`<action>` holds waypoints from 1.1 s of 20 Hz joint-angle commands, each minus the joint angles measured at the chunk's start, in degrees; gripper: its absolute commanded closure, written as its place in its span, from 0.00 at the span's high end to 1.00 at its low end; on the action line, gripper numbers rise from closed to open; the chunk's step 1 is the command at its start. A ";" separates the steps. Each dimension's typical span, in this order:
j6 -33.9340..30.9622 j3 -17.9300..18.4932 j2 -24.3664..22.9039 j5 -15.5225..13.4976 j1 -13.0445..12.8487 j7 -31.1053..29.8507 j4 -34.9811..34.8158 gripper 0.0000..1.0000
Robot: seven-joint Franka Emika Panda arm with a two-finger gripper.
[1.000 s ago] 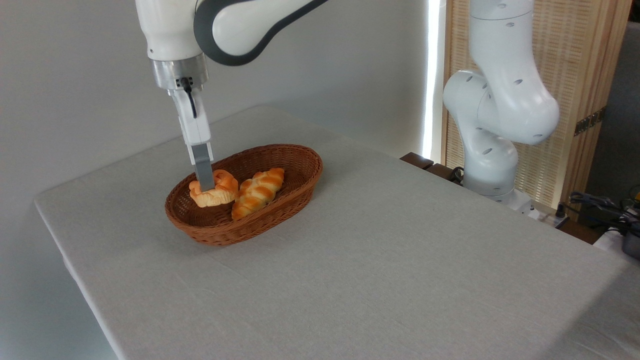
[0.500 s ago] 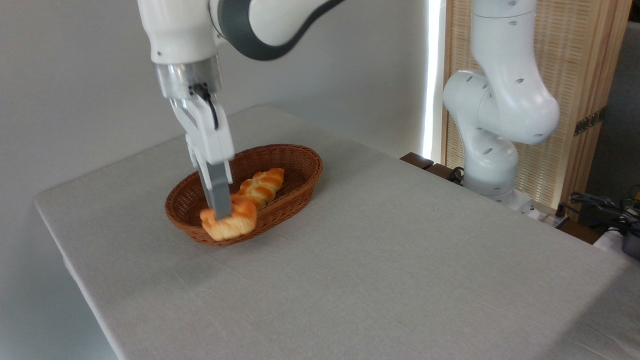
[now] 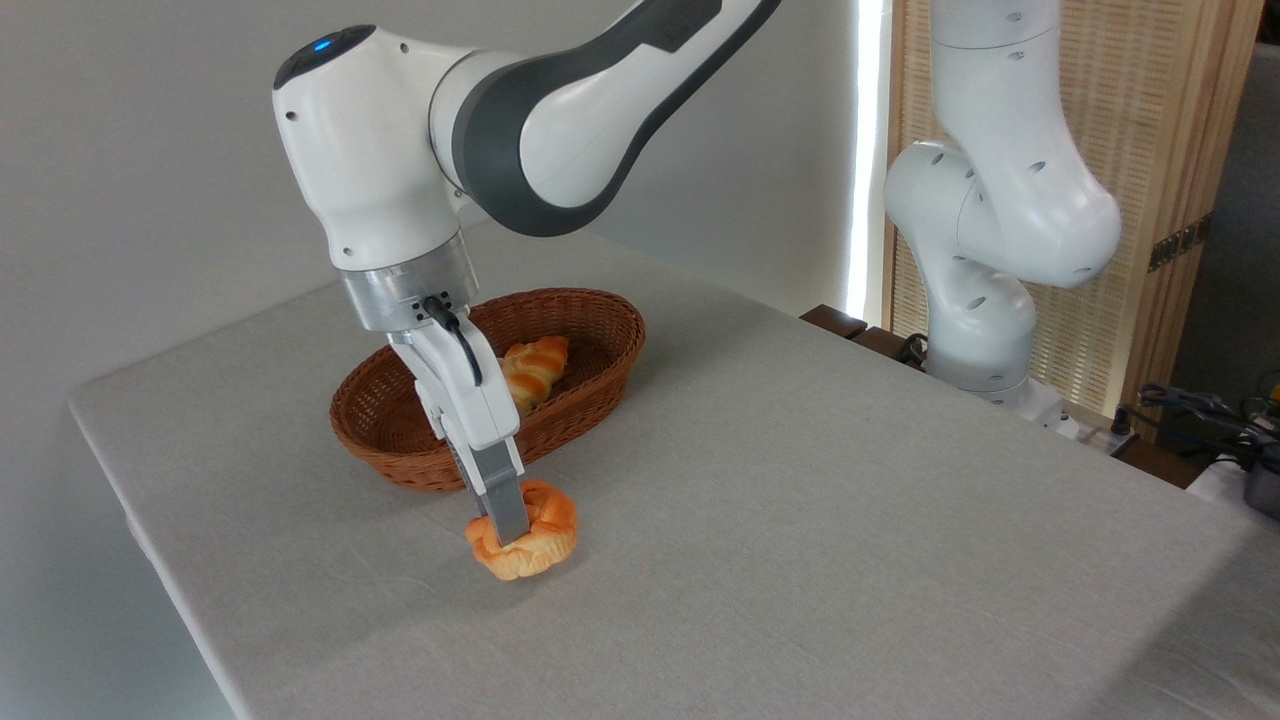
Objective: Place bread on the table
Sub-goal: 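Lift the round roll out of the basket and carry it onto the table, then lower the roll onto the tablecloth and open the gripper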
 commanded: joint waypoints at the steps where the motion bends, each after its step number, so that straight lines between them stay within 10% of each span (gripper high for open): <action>1: -0.61 0.35 0.04 0.88 0.41 -0.01 0.49 0.99; 22: -2.62 1.31 -1.18 -3.69 2.17 -0.28 6.37 1.00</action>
